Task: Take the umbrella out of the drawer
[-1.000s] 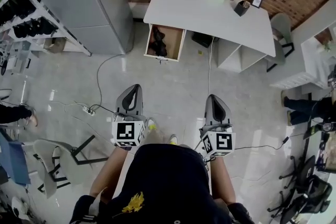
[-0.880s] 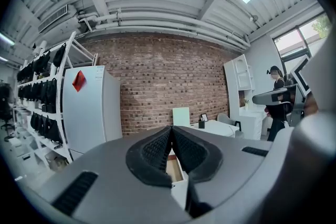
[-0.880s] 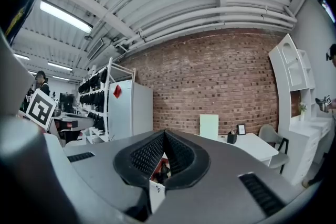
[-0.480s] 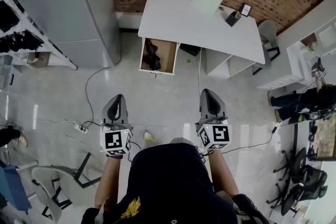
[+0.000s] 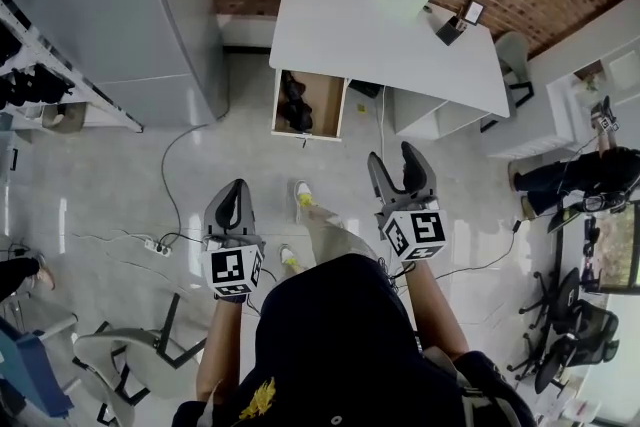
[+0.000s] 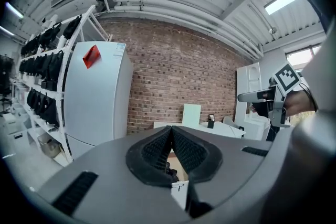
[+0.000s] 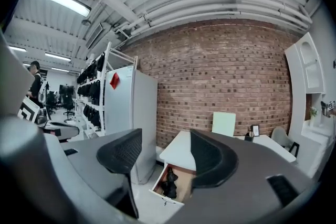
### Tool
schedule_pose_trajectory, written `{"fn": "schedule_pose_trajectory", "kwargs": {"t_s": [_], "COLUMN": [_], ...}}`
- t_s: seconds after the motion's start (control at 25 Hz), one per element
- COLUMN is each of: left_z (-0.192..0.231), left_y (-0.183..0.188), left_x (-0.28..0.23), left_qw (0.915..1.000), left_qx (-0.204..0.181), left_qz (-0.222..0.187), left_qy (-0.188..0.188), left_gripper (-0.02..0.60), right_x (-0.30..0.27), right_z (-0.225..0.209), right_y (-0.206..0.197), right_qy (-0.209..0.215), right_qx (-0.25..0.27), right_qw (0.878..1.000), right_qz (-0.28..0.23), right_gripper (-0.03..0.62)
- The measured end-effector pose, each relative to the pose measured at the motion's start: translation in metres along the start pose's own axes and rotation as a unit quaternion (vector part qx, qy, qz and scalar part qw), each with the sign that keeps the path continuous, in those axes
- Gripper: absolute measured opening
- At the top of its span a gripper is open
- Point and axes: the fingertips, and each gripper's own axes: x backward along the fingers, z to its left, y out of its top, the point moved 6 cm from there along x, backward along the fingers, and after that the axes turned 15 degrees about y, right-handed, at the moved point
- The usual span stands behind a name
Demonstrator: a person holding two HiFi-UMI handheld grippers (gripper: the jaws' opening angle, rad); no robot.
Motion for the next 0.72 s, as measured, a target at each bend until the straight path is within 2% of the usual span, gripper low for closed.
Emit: {"fn": "schedule_pose_trajectory", "kwargs": {"t_s": [0.12,0.24,0.4,0.56,0.72], "left_z": [-0.003,-0.005,-0.003,0.021,0.03], "left_y": [-0.004,-0.006,-0.007,-0.013,-0.009], "left_x": [-0.024,-0.054,-0.109,-0.165,-0.244], "left_qw": [0.9998,0.9997,0.9989,0.9947,0.9909], "left_qx": [-0.008,-0.014,-0.03,-0.053,-0.074], "left_qz": [0.005,0.011,0.031,0.088,0.11], "left_qy": [-0.016,-0.02,-0.021,-0.009,-0.024], "left_gripper": [0.017,0.017,0.017,0.017,0.017], "right_x": [-0.03,-0.061,-0.114,-0.185,-0.256], "right_z": [-0.008,-0.026,-0.064,-0.092,-0.12], "right_y": [-0.007,-0.019,-0.039,-0.069,-0.091], "right_qy": [0.012,0.019,0.01,0.021,0.02], "right_qx": [-0.001,-0.013,-0.035,-0.071,-0.121], "right_qw": [1.0,1.0,0.999,0.995,0.991], "right_qz": [0.007,0.01,0.023,0.064,0.062], "right_gripper": [0.401,0.449,0.462,0.46,0.46]}}
